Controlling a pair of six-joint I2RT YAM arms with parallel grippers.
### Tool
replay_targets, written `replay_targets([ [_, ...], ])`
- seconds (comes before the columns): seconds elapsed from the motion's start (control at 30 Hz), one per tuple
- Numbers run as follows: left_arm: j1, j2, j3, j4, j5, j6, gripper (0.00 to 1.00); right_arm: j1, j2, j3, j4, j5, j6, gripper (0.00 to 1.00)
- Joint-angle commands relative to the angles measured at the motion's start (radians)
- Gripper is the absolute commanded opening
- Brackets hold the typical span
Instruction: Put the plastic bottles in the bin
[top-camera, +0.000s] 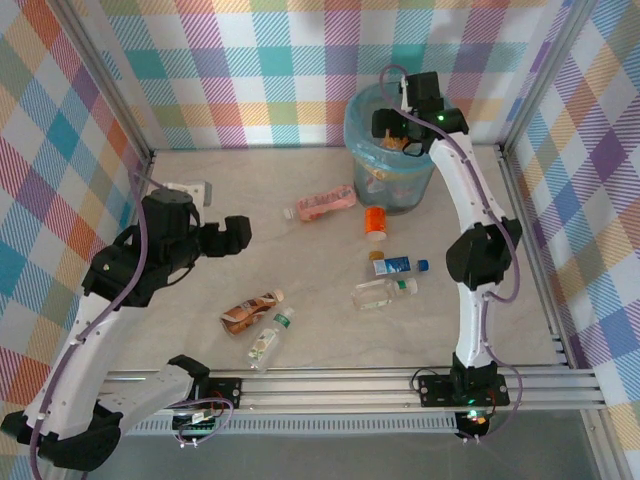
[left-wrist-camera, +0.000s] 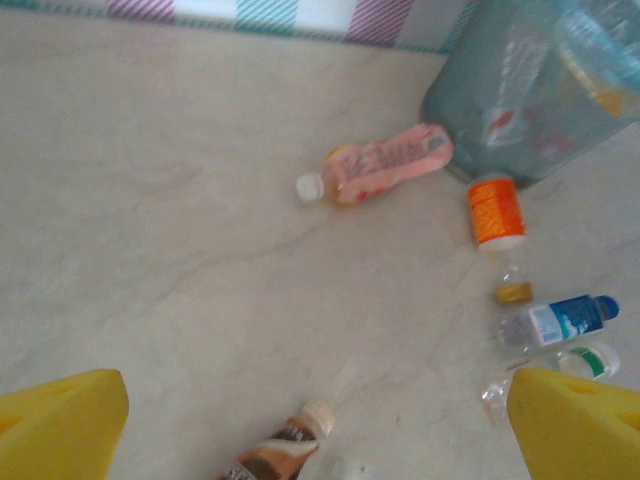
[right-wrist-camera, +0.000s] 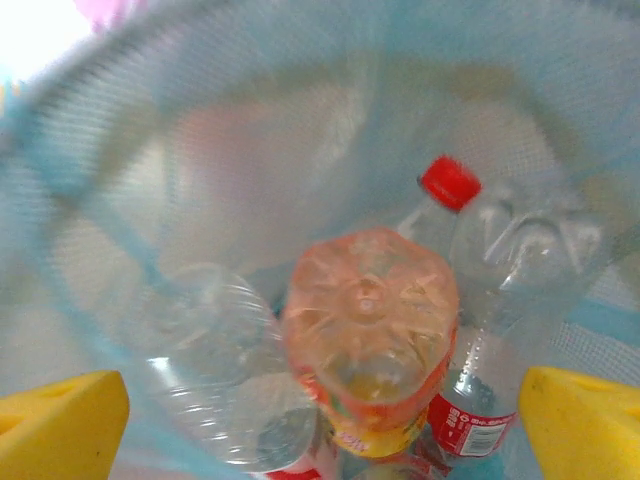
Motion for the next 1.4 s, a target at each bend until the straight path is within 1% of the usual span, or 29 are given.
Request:
replay_targets([
  [0.0,-0.007,-0.036,-0.050,-0.091,-0.037,-0.096,0.97,0.058,-0.099,-0.026,0.096,0.038,0.007,1.00],
  [0.07,-0.007,-0.040,-0.069,-0.102,-0.022,-0.097,0.97,0.085,-0.123,-0.030,0.089,0.046,0.001,0.99],
  [0.17,-0.007,-0.053,-0.117,-0.075,-0.028,-0.065,0.98,0.134,-0.171,-0.063,0.096,0.073,-0.011,1.00],
  [0.3,-0.006,-0.029,-0.153,-0.026,-0.011,0.012,0.98,0.204,-0.269,-0.191,0.179,0.096,-0.013,1.00],
  [0.4,-0.006,0.026,-0.157,-0.016,0.001,0.054,0.98,0.266,-0.326,-0.262,0.225,0.094,-0.029,1.00],
  [0.53,-0.006,0.128,-0.097,-0.087,0.035,0.102,0.98,0.330,-0.379,-0.336,0.265,0.076,-0.056,1.00],
  [0.6,-0.006,0.139,-0.094,-0.119,0.048,0.106,0.98,0.347,-0.396,-0.351,0.265,0.045,-0.057,1.00],
  [0.77,-0.006,0.125,-0.141,-0.172,0.091,0.072,0.98,0.398,-0.444,-0.420,0.300,0.023,-0.070,1.00],
  [0.93,-0.006,0.151,-0.134,-0.259,0.170,0.050,0.96,0.417,-0.497,-0.497,0.338,0.017,-0.056,1.00],
  [1.03,-0.006,0.154,-0.135,-0.280,0.199,0.045,0.96,0.419,-0.546,-0.555,0.370,0.008,-0.047,1.00],
  [1.17,-0.006,0.182,-0.126,-0.285,0.211,0.001,0.95,0.420,-0.620,-0.631,0.389,-0.014,-0.044,1.00],
  [1.3,-0.009,0.211,-0.126,-0.292,0.199,-0.087,0.93,0.420,-0.703,-0.748,0.472,-0.086,-0.046,1.00],
  [1.37,-0.009,0.207,-0.143,-0.284,0.186,-0.135,0.93,0.419,-0.719,-0.787,0.513,-0.126,-0.051,1.00],
])
